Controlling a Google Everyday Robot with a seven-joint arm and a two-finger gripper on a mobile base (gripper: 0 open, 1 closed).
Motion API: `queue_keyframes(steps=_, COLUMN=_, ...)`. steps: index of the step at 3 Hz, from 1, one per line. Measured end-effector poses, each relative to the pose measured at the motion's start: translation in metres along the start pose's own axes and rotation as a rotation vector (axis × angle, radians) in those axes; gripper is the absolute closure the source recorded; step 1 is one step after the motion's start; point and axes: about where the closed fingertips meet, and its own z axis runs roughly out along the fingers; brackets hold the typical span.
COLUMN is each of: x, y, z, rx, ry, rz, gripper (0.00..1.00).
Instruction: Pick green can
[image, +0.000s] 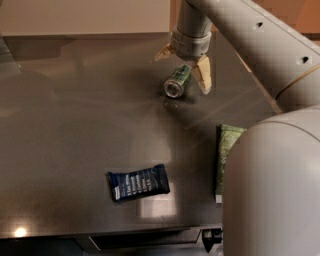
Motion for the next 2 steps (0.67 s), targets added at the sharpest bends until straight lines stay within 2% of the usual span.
queue_keyframes(steps=2, x=0.004, y=-0.008, z=0.019, rx=-0.042, ry=0.011, rz=-0.144, gripper=0.0)
